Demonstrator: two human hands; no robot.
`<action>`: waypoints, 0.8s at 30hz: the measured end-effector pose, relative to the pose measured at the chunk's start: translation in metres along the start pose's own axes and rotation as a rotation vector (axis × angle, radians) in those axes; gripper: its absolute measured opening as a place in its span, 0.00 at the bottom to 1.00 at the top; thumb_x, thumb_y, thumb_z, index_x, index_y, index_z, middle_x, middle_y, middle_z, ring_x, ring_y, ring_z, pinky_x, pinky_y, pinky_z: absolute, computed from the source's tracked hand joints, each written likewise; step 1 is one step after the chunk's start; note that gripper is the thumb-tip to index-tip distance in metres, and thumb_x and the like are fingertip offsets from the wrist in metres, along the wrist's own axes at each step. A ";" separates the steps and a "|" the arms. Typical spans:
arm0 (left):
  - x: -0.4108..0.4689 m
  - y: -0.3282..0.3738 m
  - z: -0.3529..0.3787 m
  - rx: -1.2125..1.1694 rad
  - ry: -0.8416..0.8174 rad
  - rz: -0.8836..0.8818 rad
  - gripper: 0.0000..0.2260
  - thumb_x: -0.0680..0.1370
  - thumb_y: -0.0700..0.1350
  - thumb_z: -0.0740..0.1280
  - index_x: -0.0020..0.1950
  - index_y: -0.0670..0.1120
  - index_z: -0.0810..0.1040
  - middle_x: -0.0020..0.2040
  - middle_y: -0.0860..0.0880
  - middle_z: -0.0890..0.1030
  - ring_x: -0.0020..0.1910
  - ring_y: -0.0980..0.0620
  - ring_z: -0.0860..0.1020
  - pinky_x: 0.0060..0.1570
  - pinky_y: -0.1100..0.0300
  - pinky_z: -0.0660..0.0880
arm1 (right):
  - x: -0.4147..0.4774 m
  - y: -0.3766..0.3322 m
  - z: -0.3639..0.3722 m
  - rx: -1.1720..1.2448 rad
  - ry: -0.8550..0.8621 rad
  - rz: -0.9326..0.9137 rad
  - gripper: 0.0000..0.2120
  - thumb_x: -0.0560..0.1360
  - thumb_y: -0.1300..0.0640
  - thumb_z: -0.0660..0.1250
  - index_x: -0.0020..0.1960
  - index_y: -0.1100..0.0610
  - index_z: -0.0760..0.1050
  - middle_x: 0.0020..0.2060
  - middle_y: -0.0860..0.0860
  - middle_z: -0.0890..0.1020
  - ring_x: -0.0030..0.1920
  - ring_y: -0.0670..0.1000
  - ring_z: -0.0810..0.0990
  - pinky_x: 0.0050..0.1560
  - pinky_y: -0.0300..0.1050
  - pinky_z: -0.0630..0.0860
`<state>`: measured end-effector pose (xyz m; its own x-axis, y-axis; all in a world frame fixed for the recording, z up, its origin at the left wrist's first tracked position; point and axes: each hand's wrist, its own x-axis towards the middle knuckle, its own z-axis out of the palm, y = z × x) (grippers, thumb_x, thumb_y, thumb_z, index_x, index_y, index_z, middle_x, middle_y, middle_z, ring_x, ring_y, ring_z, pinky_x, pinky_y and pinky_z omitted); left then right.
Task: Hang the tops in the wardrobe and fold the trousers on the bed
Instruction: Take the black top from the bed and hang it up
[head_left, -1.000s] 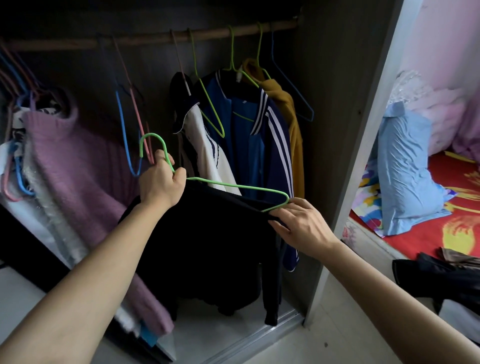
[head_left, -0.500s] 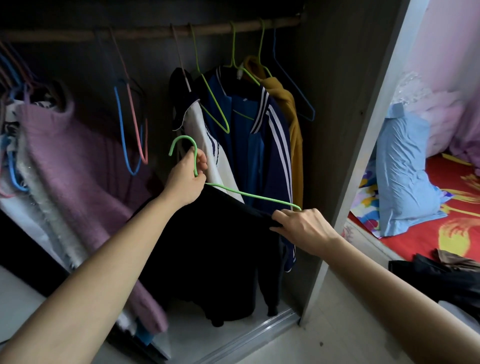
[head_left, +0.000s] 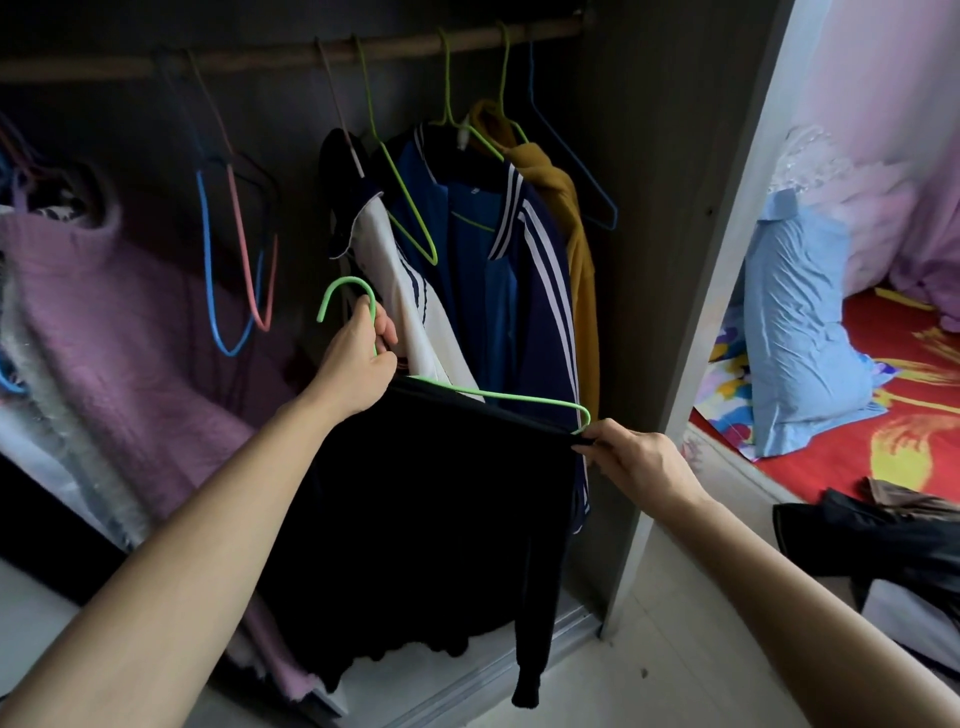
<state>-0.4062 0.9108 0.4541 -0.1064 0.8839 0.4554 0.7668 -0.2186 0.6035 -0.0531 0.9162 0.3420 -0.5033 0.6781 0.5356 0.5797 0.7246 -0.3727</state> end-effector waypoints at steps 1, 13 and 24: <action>0.000 0.001 -0.001 -0.003 -0.004 0.004 0.20 0.69 0.28 0.59 0.42 0.54 0.61 0.43 0.48 0.74 0.34 0.57 0.69 0.37 0.65 0.67 | -0.001 0.000 0.001 0.027 0.030 0.021 0.15 0.81 0.47 0.62 0.57 0.57 0.78 0.42 0.41 0.81 0.38 0.43 0.83 0.39 0.35 0.80; -0.001 0.000 -0.004 0.010 -0.064 0.062 0.21 0.66 0.29 0.59 0.41 0.56 0.60 0.44 0.48 0.74 0.39 0.48 0.70 0.43 0.50 0.71 | 0.019 0.002 -0.022 -0.122 -0.034 -0.215 0.13 0.80 0.54 0.65 0.60 0.58 0.82 0.52 0.52 0.86 0.48 0.50 0.84 0.47 0.37 0.78; -0.008 0.034 0.020 -0.084 -0.292 -0.014 0.14 0.72 0.42 0.57 0.47 0.63 0.62 0.50 0.51 0.74 0.47 0.55 0.76 0.48 0.61 0.72 | 0.084 -0.051 -0.029 0.017 0.092 -0.199 0.10 0.81 0.61 0.63 0.61 0.58 0.77 0.55 0.53 0.78 0.56 0.52 0.78 0.56 0.46 0.78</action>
<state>-0.3666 0.9048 0.4574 0.0788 0.9660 0.2463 0.7105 -0.2277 0.6659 -0.1065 0.9330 0.4279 -0.5458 0.5077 0.6665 0.4630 0.8458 -0.2652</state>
